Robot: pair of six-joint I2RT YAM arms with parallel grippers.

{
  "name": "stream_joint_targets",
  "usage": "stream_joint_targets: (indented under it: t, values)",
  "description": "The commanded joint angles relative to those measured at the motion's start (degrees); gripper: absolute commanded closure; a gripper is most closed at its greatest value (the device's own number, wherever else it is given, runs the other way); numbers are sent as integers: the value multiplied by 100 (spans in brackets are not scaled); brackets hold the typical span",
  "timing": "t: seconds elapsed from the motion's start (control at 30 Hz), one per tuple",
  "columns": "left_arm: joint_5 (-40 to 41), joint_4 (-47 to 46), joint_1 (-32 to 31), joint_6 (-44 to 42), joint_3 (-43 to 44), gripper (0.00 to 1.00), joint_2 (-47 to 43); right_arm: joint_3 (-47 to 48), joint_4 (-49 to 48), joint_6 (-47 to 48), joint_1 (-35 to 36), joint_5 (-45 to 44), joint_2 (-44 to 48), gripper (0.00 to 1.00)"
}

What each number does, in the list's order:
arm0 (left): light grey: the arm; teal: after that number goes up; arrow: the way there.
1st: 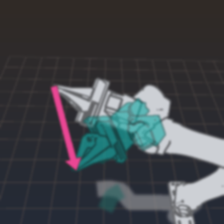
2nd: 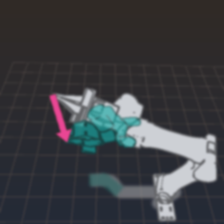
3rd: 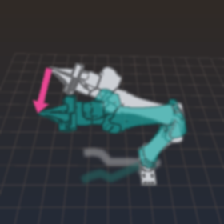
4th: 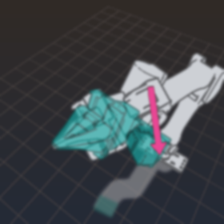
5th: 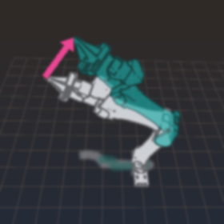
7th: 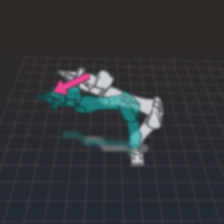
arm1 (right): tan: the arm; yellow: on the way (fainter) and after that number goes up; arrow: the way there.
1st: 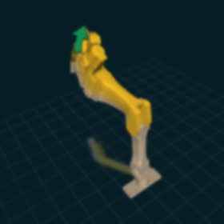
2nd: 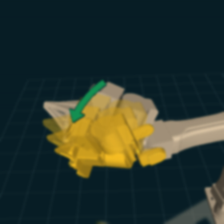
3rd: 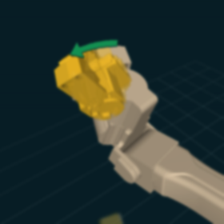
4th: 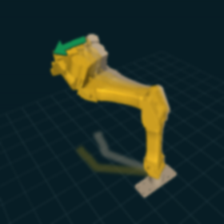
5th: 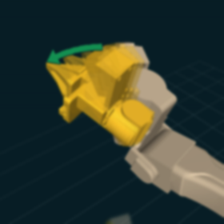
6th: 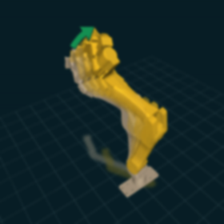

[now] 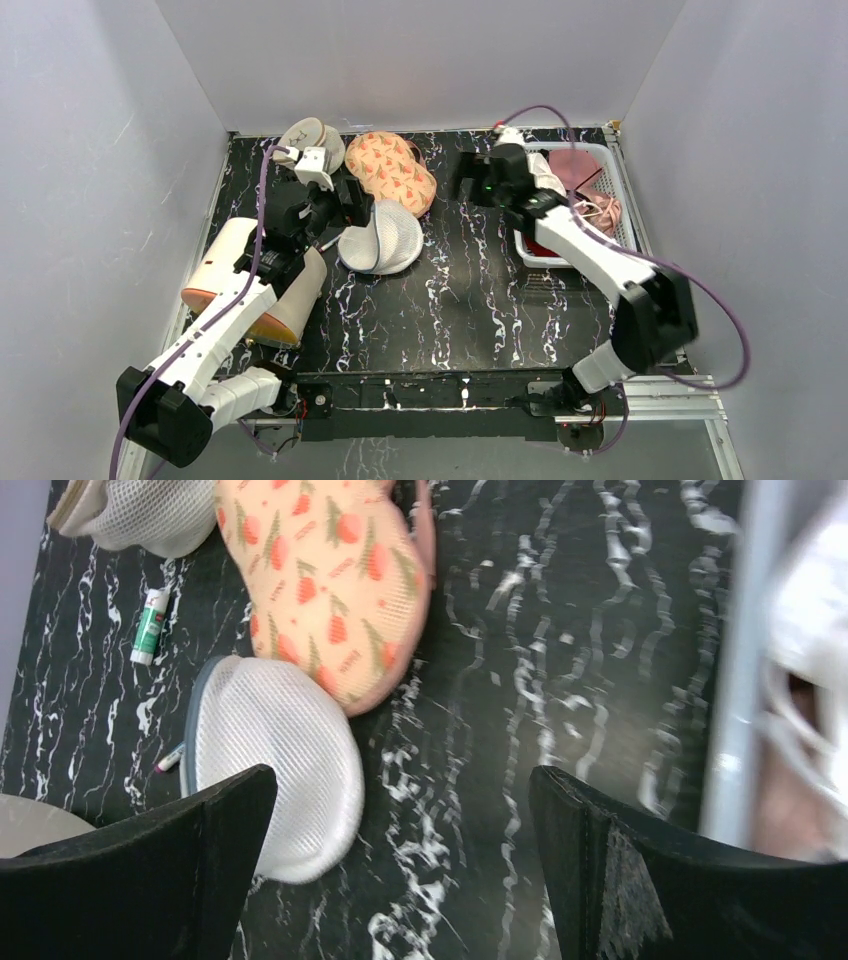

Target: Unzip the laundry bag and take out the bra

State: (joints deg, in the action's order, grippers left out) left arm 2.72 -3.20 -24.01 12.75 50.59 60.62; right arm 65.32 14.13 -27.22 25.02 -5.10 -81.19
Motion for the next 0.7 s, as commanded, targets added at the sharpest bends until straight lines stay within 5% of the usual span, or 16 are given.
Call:
stream_joint_targets:
  t: [0.0,0.43,0.67]
  values:
    - [38,-288,-160,-90,-19,2,-180,1179,-310,-321,498,-378,-1210,2]
    - [180,-407,-595,-200,-76,2,-362,4264,174,-525,684,-885,-4838,2]
    - [244,-433,-764,-264,-95,2,-419,4547,-77,-703,560,-607,-5340,5]
